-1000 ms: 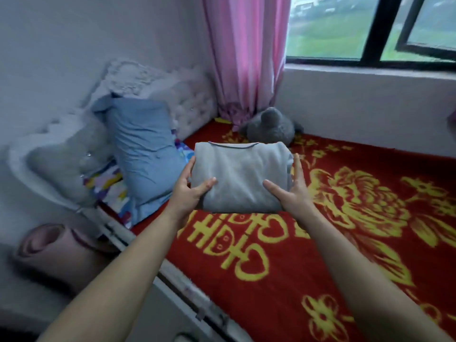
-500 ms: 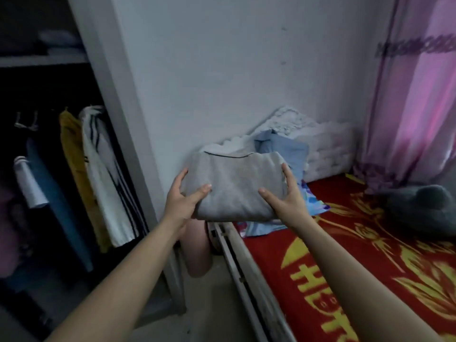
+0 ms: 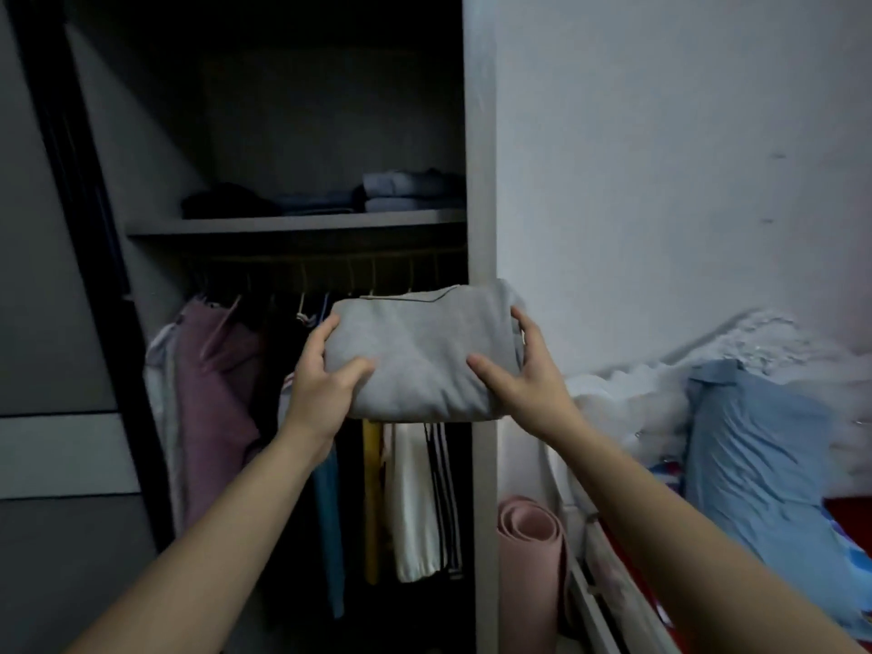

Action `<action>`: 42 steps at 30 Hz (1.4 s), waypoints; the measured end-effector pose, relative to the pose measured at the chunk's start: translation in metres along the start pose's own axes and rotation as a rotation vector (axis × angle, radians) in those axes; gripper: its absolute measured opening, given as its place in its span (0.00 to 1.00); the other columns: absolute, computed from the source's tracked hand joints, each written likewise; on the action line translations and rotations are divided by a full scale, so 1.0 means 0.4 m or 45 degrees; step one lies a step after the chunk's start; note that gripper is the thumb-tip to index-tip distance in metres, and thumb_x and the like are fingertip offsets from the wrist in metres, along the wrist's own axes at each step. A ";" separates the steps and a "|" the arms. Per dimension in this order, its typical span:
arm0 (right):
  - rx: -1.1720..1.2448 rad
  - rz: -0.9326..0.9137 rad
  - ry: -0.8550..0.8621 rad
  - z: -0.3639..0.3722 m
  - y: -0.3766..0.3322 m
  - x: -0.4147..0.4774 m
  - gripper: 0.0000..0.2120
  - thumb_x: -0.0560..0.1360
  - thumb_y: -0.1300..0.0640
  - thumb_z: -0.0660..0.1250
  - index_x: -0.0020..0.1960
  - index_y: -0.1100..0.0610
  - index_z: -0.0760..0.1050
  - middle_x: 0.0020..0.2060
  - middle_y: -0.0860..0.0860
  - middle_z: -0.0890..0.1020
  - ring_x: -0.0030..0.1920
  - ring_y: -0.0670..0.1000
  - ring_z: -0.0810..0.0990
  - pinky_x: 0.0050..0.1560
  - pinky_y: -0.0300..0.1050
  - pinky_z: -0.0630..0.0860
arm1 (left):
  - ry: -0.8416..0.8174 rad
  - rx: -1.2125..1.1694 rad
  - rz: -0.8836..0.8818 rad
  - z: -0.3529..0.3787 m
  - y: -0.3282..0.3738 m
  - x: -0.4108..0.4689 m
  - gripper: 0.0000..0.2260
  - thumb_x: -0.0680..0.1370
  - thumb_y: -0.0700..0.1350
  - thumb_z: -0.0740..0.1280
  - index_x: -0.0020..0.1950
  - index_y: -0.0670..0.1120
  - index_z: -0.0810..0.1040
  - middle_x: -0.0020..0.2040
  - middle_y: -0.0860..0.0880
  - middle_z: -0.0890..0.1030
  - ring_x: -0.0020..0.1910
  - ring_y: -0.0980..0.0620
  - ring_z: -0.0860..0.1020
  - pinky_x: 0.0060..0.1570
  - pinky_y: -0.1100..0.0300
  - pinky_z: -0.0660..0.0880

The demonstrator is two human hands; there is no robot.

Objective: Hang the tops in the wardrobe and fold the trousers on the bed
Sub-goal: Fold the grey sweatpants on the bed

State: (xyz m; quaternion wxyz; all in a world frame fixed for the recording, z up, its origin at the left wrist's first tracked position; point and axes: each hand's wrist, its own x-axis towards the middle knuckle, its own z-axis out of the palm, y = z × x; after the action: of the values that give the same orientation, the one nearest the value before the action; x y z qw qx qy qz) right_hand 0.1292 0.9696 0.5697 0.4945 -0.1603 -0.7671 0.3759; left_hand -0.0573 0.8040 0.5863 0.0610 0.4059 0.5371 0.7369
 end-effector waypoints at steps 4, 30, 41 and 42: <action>0.011 -0.159 -0.034 0.098 -0.053 0.172 0.42 0.70 0.38 0.74 0.77 0.39 0.55 0.65 0.32 0.71 0.66 0.36 0.73 0.65 0.37 0.73 | 0.046 -0.006 0.133 -0.080 0.008 0.162 0.35 0.68 0.42 0.74 0.73 0.53 0.69 0.62 0.57 0.78 0.56 0.62 0.79 0.47 0.66 0.79; -0.015 -0.644 0.059 0.687 -0.094 1.352 0.38 0.74 0.47 0.73 0.78 0.45 0.58 0.69 0.41 0.69 0.66 0.38 0.70 0.67 0.45 0.73 | 0.285 0.333 0.798 -0.384 -0.009 1.407 0.30 0.72 0.42 0.74 0.72 0.54 0.70 0.68 0.54 0.72 0.66 0.57 0.72 0.63 0.65 0.72; -0.201 -0.061 0.197 0.842 0.009 1.725 0.30 0.76 0.46 0.70 0.75 0.50 0.65 0.70 0.52 0.73 0.64 0.53 0.75 0.66 0.51 0.74 | 0.027 0.404 0.292 -0.378 -0.107 1.874 0.27 0.77 0.43 0.71 0.74 0.47 0.67 0.70 0.44 0.73 0.64 0.48 0.74 0.65 0.54 0.73; -0.235 0.168 0.108 0.853 0.038 1.732 0.26 0.78 0.43 0.67 0.72 0.51 0.67 0.68 0.53 0.74 0.59 0.54 0.77 0.63 0.53 0.76 | -0.046 0.508 0.132 -0.367 -0.146 1.888 0.24 0.79 0.47 0.69 0.74 0.46 0.68 0.69 0.44 0.74 0.63 0.46 0.75 0.63 0.50 0.74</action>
State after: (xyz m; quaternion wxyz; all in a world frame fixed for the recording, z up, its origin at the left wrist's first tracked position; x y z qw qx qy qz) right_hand -0.4911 1.2651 0.9226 0.4840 -0.2710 -0.7646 0.3283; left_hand -0.6758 1.1166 0.9256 -0.0491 0.4503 0.6496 0.6106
